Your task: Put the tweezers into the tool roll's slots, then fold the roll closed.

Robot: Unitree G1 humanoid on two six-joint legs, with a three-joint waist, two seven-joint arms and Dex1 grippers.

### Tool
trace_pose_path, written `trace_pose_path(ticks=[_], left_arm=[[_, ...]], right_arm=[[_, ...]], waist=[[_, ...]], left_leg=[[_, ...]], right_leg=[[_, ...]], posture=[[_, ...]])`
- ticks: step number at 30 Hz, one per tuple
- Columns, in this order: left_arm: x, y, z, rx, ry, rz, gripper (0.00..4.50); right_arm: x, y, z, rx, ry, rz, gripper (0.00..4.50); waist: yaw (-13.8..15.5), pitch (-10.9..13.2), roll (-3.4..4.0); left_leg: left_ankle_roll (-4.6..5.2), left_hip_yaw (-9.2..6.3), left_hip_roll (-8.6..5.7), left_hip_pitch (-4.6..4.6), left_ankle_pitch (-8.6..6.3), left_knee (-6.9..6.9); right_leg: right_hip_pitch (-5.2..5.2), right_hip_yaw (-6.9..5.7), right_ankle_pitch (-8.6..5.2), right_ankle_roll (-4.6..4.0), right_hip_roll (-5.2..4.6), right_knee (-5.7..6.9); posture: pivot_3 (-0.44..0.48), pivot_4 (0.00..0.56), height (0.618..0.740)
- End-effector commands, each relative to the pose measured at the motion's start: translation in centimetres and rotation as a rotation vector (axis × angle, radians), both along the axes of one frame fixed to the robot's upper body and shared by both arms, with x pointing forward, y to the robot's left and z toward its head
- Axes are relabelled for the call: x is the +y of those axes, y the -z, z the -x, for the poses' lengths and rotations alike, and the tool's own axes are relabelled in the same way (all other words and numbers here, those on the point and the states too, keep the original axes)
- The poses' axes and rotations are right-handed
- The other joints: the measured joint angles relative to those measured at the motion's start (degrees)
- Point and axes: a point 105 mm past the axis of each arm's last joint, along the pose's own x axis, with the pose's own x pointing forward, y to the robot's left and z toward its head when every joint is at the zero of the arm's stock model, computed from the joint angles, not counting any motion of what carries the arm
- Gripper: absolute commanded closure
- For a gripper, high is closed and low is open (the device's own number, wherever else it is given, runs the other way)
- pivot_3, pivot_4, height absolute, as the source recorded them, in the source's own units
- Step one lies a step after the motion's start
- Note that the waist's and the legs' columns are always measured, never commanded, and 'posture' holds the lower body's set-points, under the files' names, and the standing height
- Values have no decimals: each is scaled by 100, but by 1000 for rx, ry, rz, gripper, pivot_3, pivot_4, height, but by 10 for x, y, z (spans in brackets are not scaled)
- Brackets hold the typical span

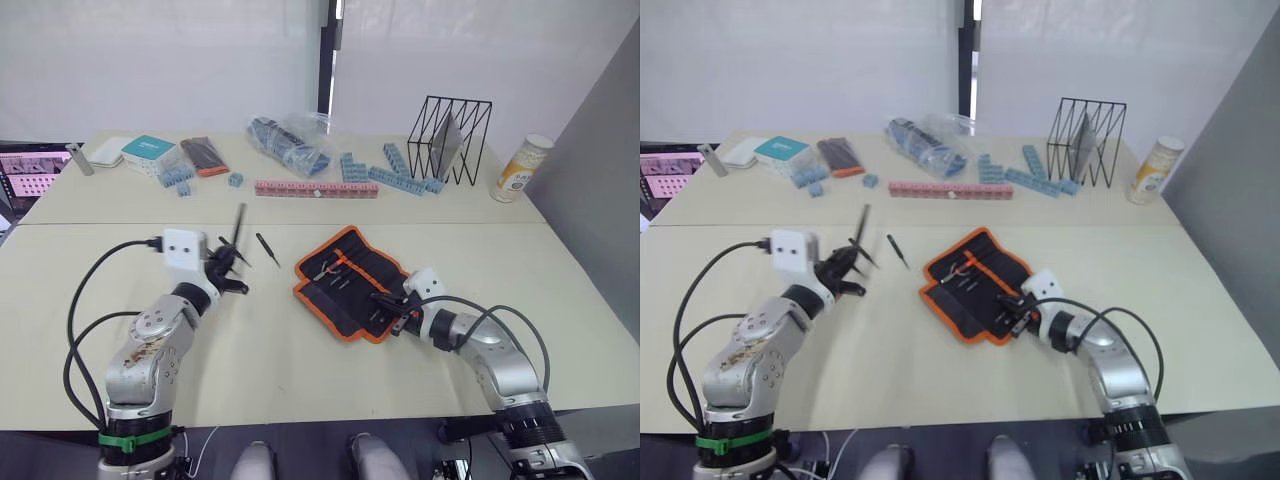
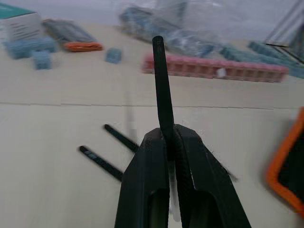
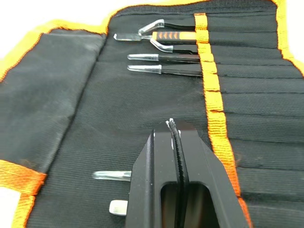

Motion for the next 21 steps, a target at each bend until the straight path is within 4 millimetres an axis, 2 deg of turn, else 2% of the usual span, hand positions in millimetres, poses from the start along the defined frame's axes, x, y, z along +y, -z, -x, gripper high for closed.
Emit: trace_pose_path(ticks=[1,3,6,10,17,21], left_arm=[[-41,-13,12,-26,276,-61,4480],[-48,-13,14,-30,336,-100,4480],[-68,4,11,59,439,-169,4480],[-90,16,11,133,535,-233,4480],[-110,29,7,233,588,-295,4480],[-113,35,4,277,564,-316,4480]], right_arm=[[-7,-31,-4,-91,7,-25,4500],[-10,-36,-5,-103,16,-27,4500],[-15,-42,-10,-133,32,5,4500],[-21,-29,-12,-103,47,43,4500],[-26,-4,-12,-48,70,80,4500],[-28,-1,-14,-44,96,47,4500]], waist=[[5,1,2],[12,3,3],[13,3,5],[17,3,4],[14,4,6],[9,4,5]], left_leg=[[1,0,-1,-19,1,4],[1,-1,-2,-23,1,3],[1,-4,-1,-26,0,-2],[1,-4,-2,-26,0,-1],[2,-4,-2,-26,1,0],[2,-5,-3,-23,1,2]], right_leg=[[-19,1,10,16,0,9],[-26,0,32,34,0,15],[-31,-2,30,32,2,15],[-28,-2,30,33,1,13],[-30,-2,30,33,2,21],[-29,-1,30,33,2,29]], posture=[[0,150,737],[0,150,737],[0,150,737],[0,150,737],[0,150,737],[0,150,737]])
